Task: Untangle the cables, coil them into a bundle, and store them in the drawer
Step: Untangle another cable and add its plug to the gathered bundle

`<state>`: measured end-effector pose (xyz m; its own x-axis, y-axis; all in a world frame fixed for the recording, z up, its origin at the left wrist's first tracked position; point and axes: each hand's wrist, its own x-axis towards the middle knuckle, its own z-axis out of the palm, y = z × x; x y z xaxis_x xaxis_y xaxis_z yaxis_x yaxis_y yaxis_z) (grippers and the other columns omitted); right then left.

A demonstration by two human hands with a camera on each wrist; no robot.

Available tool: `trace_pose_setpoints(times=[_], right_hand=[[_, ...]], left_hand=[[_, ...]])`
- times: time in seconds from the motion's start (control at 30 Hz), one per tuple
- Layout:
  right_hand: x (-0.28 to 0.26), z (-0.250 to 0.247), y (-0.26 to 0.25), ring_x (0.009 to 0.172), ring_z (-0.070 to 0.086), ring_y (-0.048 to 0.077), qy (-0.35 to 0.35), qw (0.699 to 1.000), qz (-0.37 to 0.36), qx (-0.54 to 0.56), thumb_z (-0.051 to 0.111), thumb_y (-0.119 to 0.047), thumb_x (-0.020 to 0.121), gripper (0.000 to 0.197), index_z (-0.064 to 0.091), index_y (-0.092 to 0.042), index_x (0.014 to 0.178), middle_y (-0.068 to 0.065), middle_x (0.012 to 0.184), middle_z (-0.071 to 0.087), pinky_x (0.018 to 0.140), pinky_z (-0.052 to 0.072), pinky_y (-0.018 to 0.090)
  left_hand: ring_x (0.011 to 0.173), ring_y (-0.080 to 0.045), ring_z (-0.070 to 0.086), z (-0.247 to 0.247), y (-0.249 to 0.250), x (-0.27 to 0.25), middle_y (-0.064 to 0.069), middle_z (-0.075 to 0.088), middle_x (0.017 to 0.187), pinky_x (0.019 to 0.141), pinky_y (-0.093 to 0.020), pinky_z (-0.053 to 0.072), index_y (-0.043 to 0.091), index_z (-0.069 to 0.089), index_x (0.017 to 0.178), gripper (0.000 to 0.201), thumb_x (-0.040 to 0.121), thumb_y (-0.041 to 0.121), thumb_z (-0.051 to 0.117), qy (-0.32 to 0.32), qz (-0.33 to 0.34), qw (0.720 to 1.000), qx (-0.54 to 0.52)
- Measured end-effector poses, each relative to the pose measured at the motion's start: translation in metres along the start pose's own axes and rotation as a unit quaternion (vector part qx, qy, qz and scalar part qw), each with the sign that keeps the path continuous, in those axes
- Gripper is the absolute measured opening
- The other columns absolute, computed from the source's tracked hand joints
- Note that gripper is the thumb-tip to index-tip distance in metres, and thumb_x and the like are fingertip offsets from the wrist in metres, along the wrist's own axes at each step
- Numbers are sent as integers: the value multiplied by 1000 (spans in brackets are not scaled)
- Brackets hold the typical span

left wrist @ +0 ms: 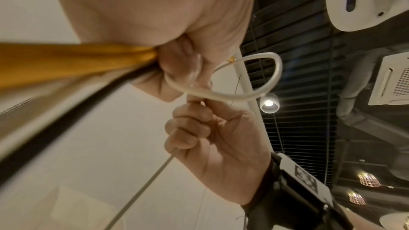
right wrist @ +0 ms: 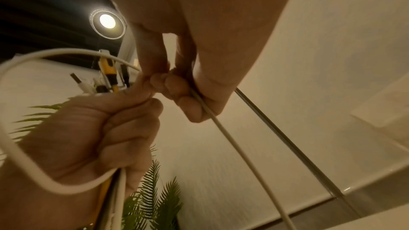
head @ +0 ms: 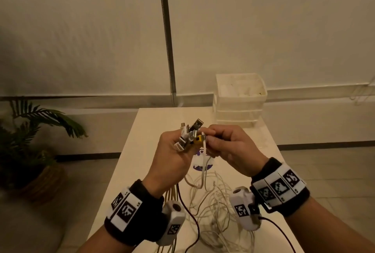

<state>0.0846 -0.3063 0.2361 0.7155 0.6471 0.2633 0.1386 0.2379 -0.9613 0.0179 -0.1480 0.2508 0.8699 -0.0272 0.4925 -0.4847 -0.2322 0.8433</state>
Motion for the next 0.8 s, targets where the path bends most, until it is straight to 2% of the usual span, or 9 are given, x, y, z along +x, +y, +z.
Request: trace_pose_setpoints(times=[0.1, 0.23, 0.33, 0.43, 0.53, 0.6, 0.67, 0.73, 0.8], right_hand=[[-2, -2, 9, 62, 46, 18, -1, 998, -2, -60, 56, -20, 89, 18, 73, -14, 89, 7, 68, 55, 62, 41, 26], [-8, -10, 51, 57, 45, 13, 17, 986, 65, -150, 49, -13, 97, 23, 58, -2, 78, 5, 61, 49, 59, 40, 21], [-11, -28, 94, 53, 43, 13, 62, 977, 131, -156, 45, -13, 100, 29, 53, 2, 77, 2, 57, 48, 61, 40, 25], [-4, -48, 113, 55, 41, 17, 154, 967, 157, -128, 41, -15, 102, 30, 54, -3, 77, 6, 59, 45, 60, 39, 31], [15, -61, 103, 54, 39, 19, 241, 952, 153, -114, 42, -16, 101, 30, 56, -5, 78, 5, 59, 44, 54, 37, 29], [24, -68, 89, 51, 36, 17, 235, 953, 143, -128, 45, -17, 100, 29, 58, -7, 77, 4, 58, 42, 49, 32, 28], [27, -70, 77, 50, 32, 15, 184, 961, 136, -152, 45, -15, 100, 28, 58, -6, 76, 2, 56, 41, 47, 28, 27], [26, -68, 66, 49, 31, 13, 127, 966, 126, -187, 43, -13, 101, 29, 58, -5, 78, -3, 53, 40, 46, 27, 24], [23, -60, 53, 50, 31, 12, 84, 973, 106, -188, 42, -16, 102, 31, 60, -6, 79, -2, 54, 39, 48, 27, 23]], left_hand=[[71, 0, 67, -6, -3, 3, 16, 72, 79, 67, -16, 50, 19, 73, 90, 8, 92, 18, 65, 48, 43, 997, 34], [62, 7, 55, -42, 5, 19, 16, 65, 75, 58, -9, 40, 14, 71, 96, 33, 87, 45, 65, 142, 34, 988, -58], [56, 7, 49, -75, 19, 26, 21, 59, 69, 53, -15, 38, 11, 69, 100, 36, 87, 45, 68, 182, 76, 979, -57], [53, 7, 50, -83, 29, 18, 23, 58, 65, 52, -15, 40, 10, 69, 98, 23, 91, 31, 66, 132, 117, 984, 25], [69, 15, 59, -72, 28, 2, 34, 63, 78, 64, -1, 41, 5, 73, 94, 10, 92, 4, 63, -16, 114, 983, 142], [77, 13, 62, -66, 27, -7, 33, 67, 86, 69, -5, 44, 14, 74, 100, 19, 90, 9, 58, -110, 90, 977, 157], [64, 7, 59, -64, 21, -12, 23, 66, 73, 62, -12, 45, 14, 71, 116, 27, 91, 13, 61, -168, 7, 980, 107], [43, -5, 36, -60, 14, -12, 9, 44, 54, 45, -19, 32, 6, 69, 121, 34, 91, 21, 66, -139, -109, 984, 6], [46, -15, 18, -57, 7, -9, -2, 26, 56, 43, -26, 17, 13, 70, 120, 31, 93, 28, 64, -73, -194, 976, -63]])
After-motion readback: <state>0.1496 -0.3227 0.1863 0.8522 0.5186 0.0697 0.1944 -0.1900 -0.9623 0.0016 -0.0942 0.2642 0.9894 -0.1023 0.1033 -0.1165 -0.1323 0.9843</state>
